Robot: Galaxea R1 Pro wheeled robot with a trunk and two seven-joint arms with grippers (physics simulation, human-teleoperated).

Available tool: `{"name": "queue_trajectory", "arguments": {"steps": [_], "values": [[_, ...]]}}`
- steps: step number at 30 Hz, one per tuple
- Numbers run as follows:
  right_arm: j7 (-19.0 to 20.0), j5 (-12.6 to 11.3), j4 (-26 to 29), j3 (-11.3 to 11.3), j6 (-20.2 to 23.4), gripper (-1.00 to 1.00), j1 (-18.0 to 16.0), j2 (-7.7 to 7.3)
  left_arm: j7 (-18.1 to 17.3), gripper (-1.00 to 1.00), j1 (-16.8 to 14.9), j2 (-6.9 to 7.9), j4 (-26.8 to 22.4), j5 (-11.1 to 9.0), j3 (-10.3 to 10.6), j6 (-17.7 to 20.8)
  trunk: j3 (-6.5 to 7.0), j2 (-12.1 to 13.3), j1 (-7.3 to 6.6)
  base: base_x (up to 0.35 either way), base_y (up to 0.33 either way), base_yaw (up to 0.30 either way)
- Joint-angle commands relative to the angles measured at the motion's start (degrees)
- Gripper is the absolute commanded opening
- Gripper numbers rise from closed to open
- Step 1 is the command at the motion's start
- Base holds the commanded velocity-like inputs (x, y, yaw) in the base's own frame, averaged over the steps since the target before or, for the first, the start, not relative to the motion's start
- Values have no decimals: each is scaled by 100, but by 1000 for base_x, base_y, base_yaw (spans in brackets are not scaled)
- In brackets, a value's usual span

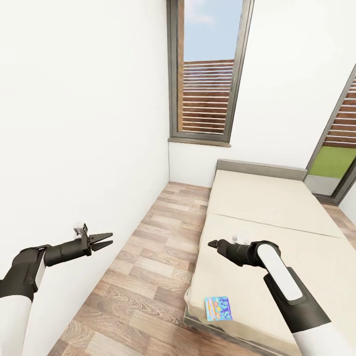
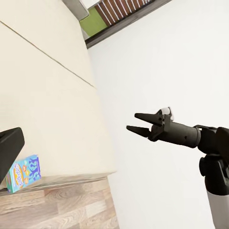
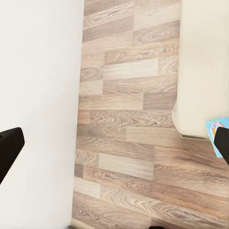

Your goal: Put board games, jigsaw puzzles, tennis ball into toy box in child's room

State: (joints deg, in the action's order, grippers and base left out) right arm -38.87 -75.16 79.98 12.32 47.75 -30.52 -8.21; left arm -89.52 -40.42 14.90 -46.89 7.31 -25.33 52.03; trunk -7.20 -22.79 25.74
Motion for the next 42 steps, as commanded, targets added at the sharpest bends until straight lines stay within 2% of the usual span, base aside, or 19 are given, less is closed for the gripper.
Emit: {"name": "queue_trajectory", "arguments": {"steps": [1,18,22,27,28,31,32,39,42], "values": [[-60,-56,8,9,-1,100,-7,-5,-48,100,-7,-2,-5,60,-16,59,-13,-13,4,0,0,0],[9,-112,14,-8,15,100,45,-29,-48,100,-3,-10,-5,53,-4,53,-13,-13,4,0,0,0],[460,-117,38,-42,35,100,94,-69,-48,100,-6,-8,-5,54,-7,54,-13,-13,4,0,0,0],[1255,-110,50,-101,56,100,297,-93,-48,100,-7,-6,-5,52,-18,53,-13,-13,4,0,0,0],[1586,-108,57,-162,60,100,426,-101,-48,100,-8,-4,-5,52,-21,53,-13,-13,4,0,0,0],[2027,-109,64,-333,68,100,628,-122,-48,100,-9,0,-5,52,-24,53,-13,-13,4,0,0,0],[2267,-111,66,-496,71,100,773,-139,-48,100,-8,2,-5,52,-28,53,-13,-13,4,0,0,0],[3029,-118,115,-1104,79,100,1381,-202,-48,100,-8,12,-5,50,-37,59,-13,-13,4,0,0,0],[3294,-114,136,-1236,79,100,1586,-209,-48,100,-9,17,-5,47,-39,61,-13,-13,4,0,0,0]]}}
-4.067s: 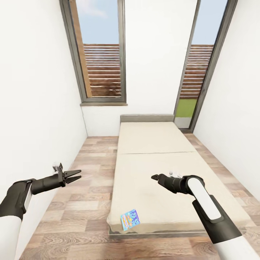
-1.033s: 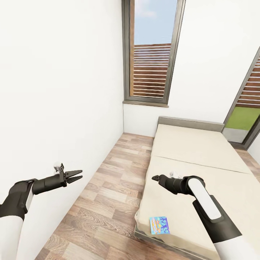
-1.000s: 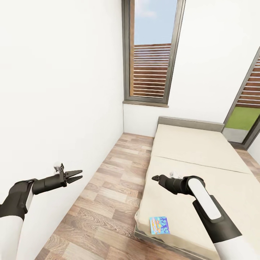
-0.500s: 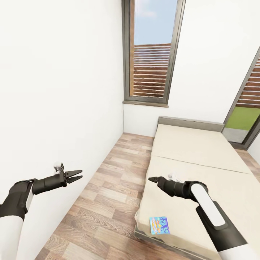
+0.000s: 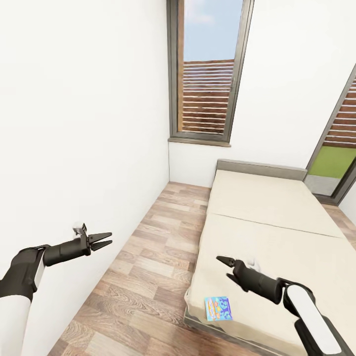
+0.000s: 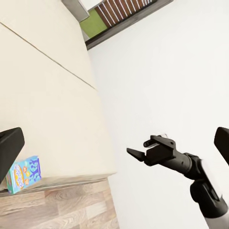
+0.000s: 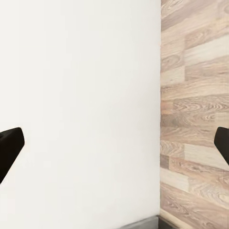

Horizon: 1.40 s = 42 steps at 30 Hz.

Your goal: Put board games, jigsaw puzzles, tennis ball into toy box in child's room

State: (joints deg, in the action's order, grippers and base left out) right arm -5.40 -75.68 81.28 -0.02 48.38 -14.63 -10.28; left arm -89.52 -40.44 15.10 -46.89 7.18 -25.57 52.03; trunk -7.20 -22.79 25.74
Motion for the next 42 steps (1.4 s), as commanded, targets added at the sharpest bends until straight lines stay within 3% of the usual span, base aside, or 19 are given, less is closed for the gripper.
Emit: {"name": "queue_trajectory", "arguments": {"steps": [1,9,26,35,42], "values": [[25,-60,11,-33,13,100,65,-3,-48,100,-7,-2,-4,59,-16,60,-12,-13,4,0,0,0],[528,-37,27,-212,-29,100,512,-2,-48,100,-6,-4,-4,57,-12,61,-12,-13,4,0,0,0],[634,20,-26,-215,-83,100,1006,67,-48,100,-6,-3,-4,60,-12,53,-12,-13,4,0,0,0],[715,395,-515,-36,-718,100,1053,94,-48,100,-7,-7,-4,57,-10,52,-12,-13,4,0,0,0],[1286,596,-859,96,-1076,100,1057,96,-48,100,-5,-7,-4,61,-11,52,-12,-13,4,0,0,0]]}}
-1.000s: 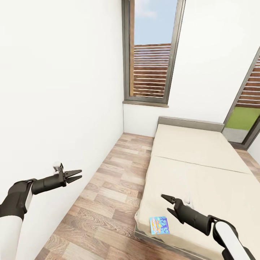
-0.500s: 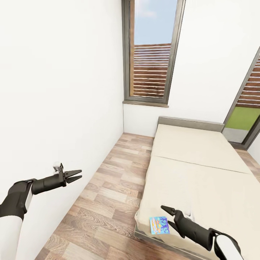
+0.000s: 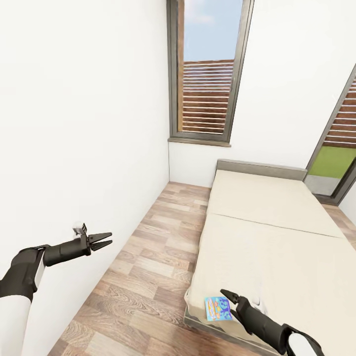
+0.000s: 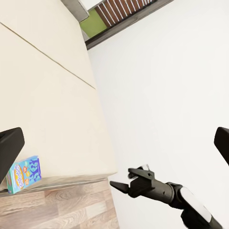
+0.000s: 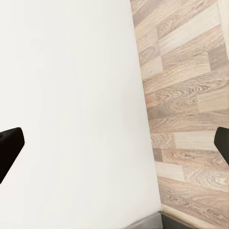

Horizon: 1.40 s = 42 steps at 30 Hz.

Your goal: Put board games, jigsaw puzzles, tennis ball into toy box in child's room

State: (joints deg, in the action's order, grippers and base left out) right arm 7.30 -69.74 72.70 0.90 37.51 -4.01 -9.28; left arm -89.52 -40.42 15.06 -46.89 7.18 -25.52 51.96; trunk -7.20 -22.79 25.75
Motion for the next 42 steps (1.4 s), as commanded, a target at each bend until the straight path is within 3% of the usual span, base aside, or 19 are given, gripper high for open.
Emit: {"name": "queue_trajectory", "arguments": {"steps": [1,11,19,32,42], "values": [[89,11,-47,17,-24,100,-4,-4,-48,100,-7,-3,-4,59,-16,60,-12,-12,3,0,0,0],[427,214,-378,241,-180,100,-4,-5,-48,100,-7,-7,-4,58,-14,60,-12,-12,3,0,0,0],[655,241,-668,245,-182,100,-4,-34,-48,100,-9,-6,-4,63,-17,60,-12,-12,3,0,0,0],[1565,256,-1350,239,-203,100,-4,-88,-48,100,-9,-11,-4,57,-16,60,-12,-12,3,0,0,0],[1987,379,-1681,254,-608,100,-4,-94,-48,100,-10,-4,-4,55,-22,60,-12,-12,3,0,0,0]]}}
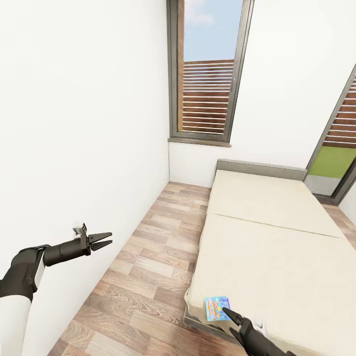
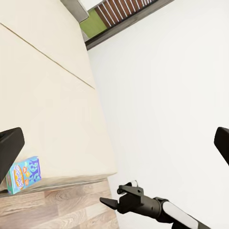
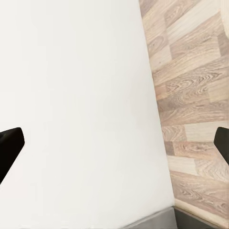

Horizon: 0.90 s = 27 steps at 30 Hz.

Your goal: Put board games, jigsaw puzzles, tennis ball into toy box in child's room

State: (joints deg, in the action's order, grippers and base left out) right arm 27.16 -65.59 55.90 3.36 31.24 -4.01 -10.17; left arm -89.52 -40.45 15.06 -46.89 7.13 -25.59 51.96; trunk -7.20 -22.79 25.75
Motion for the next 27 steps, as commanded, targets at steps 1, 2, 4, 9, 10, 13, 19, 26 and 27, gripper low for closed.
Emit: {"name": "queue_trajectory", "arguments": {"steps": [1,2,4,9,10,13,19,26,27], "values": [[34,-28,-29,10,2,100,-4,-4,-48,100,-7,-3,-4,60,-16,60,-12,-12,3,0,0,0],[69,-22,-60,11,-11,100,-4,-4,-48,100,-7,-3,-4,60,-16,60,-12,-12,3,0,0,0],[141,-17,-134,8,-31,100,-4,-3,-48,100,-7,-3,-4,60,-16,60,-12,-12,3,0,0,0],[322,-6,-387,3,-59,100,-5,1,-48,100,-5,-3,-4,60,-16,60,-12,-12,3,0,0,0],[356,-4,-443,2,-64,100,-4,2,-48,100,-6,-3,-4,60,-16,60,-12,-12,3,0,0,0],[454,-1,-671,-9,-88,100,-4,10,-48,100,-6,-3,-4,60,-16,60,-12,-12,3,0,0,0],[512,-5,-1060,-21,-166,100,-4,12,-48,100,-7,-2,-4,59,-16,60,-12,-12,3,0,0,0],[527,6,-1422,-3,-594,100,-4,60,-48,100,-7,-3,-4,58,-16,60,-12,-12,3,0,0,0],[527,10,-1437,6,-680,100,-6,67,-48,100,-7,-3,-4,58,-16,60,-12,-12,3,0,0,0]]}}
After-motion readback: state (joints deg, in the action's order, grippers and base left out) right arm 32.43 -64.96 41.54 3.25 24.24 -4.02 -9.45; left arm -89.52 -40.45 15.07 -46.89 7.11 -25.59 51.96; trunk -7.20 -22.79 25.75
